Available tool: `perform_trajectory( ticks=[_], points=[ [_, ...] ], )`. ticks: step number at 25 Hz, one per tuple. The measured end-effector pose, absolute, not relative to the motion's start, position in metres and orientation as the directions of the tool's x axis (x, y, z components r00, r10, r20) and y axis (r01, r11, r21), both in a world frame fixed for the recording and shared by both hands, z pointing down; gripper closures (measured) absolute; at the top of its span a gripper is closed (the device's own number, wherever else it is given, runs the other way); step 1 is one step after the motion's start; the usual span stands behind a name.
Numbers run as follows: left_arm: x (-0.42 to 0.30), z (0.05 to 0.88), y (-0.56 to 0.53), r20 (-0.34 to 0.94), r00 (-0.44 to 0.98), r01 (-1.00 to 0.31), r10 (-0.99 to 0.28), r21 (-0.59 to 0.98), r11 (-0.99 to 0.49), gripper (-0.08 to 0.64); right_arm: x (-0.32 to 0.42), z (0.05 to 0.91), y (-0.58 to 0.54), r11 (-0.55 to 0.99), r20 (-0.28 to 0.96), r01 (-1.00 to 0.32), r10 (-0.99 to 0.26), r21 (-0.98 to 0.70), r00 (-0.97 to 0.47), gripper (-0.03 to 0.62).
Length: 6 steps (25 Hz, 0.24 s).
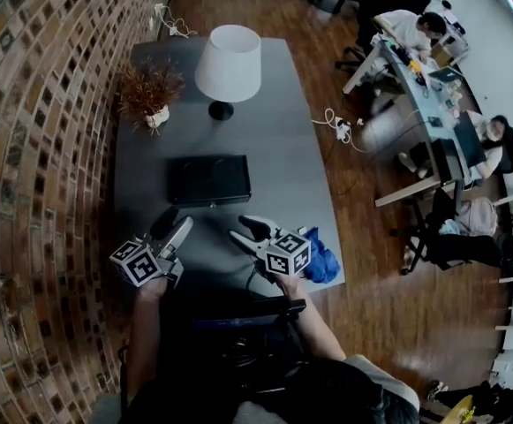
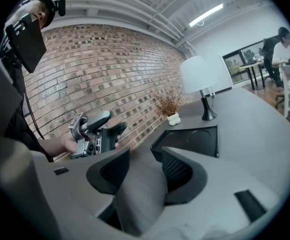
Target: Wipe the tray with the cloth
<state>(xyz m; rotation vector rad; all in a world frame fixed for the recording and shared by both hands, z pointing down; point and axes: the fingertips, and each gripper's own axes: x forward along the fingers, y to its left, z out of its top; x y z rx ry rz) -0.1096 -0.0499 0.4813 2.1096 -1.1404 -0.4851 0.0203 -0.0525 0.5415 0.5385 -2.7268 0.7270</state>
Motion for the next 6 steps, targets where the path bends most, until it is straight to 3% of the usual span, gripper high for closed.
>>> perform_trajectory(
  ticks=[6],
  points=[
    [-0.105,0.436,-0.036,0.036,0.583,-0.646,-0.812,0.627,-0.435,0.272,0.02,0.544,-0.01,0.767,0.349,-0.43,-0.284,-0.476,-0.893,0.371]
  ],
)
